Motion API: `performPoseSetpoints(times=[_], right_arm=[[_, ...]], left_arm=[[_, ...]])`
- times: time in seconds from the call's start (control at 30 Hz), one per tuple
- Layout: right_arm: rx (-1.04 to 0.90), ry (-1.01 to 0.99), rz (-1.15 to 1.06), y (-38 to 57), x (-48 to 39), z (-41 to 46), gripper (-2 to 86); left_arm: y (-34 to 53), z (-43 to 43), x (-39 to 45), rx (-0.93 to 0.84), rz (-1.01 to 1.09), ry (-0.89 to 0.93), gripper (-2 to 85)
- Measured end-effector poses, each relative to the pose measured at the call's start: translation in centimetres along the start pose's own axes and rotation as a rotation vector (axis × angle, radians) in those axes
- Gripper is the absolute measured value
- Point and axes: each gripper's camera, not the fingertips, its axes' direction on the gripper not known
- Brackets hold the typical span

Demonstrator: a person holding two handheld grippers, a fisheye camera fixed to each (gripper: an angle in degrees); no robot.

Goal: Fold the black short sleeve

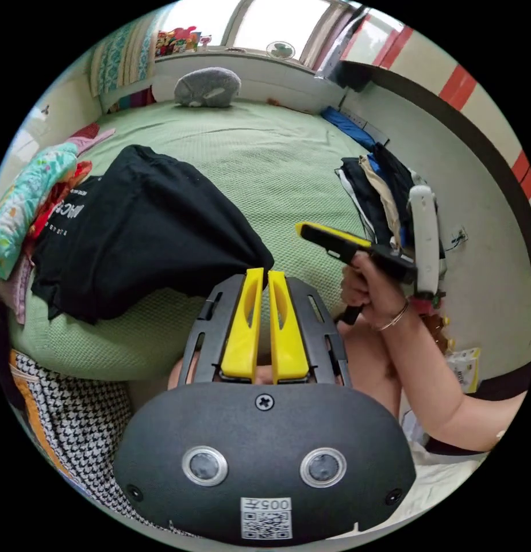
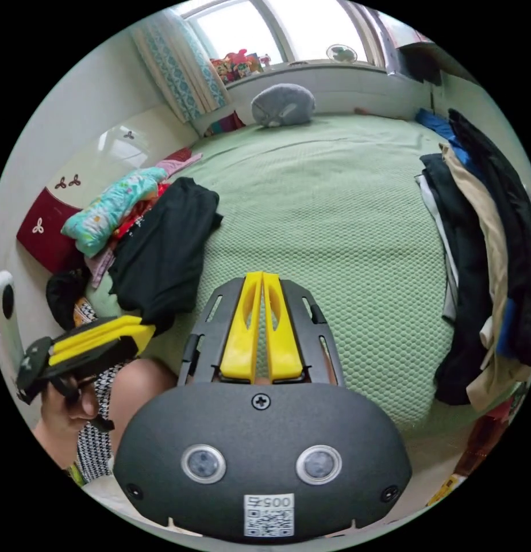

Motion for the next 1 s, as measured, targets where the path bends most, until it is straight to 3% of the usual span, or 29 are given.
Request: performPoseSetpoints(times=[0.13, 0.3, 0.43, 0.7, 0.83, 1.0], right_arm=[[-0.072, -0.163, 0.008, -1.3, 1.6, -0.5, 0.6], [-0.123, -0.164, -0.056, -2.9, 0.8, 0.3, 7.2], [-0.140, -0.268, -0.088, -4.1, -0.3, 0.8, 10.4], [-0.253, -0.334, -0.071, -5.4, 0.9, 3.3, 9.8], [-0.217, -0.431, -0.011, -5.5, 2.5, 3.4, 8.0], [-0.228, -0.396, 0.002, -5.9, 3.4, 3.6, 5.7]], left_arm=[[1.7, -1.5, 1.5, 0.035, -0.013, 0.006, 2.2], [3.2, -2.9, 1.4, 0.040, -0.074, 0.104, 2.3], [4.3, -3.3, 3.6, 0.051, -0.029, 0.054, 2.4], [5.3, -3.7, 6.8, 0.055, -0.024, 0.057, 2.8], [6.1, -3.5, 8.5, 0.038, -0.027, 0.071, 2.7], [6.5, -2.7, 13.4, -0.004, 0.043, 0.025, 2.3]])
